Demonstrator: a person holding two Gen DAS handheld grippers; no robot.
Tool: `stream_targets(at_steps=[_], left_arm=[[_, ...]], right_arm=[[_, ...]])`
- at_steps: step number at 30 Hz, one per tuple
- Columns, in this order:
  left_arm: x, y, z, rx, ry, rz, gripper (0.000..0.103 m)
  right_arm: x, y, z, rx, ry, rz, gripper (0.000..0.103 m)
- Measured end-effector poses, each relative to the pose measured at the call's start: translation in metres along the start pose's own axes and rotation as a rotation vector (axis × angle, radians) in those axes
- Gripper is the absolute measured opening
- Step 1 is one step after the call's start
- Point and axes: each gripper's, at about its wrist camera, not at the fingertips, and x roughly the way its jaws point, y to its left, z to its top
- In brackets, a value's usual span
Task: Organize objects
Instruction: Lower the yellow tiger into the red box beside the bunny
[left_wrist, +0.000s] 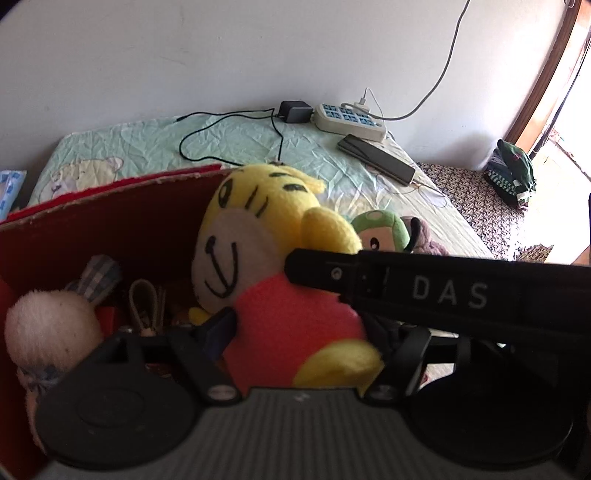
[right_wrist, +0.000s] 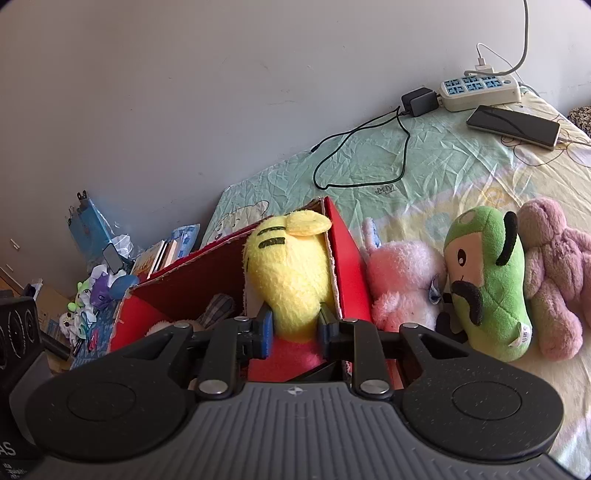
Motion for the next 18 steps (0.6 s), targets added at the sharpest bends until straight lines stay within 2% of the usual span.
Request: stream_targets(at_steps=[5, 10, 18], left_arm=[[0.003, 0.002, 0.002, -0.004, 0.018, 0.027, 0.087], [0.004, 0.001, 0.002, -0.004, 0.035, 0.042, 0.088], [-0.002, -0.006, 0.001, 0.005, 0.046, 0.075, 0.09]], right_arm=[[-0.001, -0.002, 0.001, 0.005, 0.006, 0.012, 0.026], [-0.003, -0.002, 0.001, 0.011, 0.011, 0.01, 0.03], [-0.011, -0.002, -0.004, 0.019, 0.007, 0.001, 0.031]])
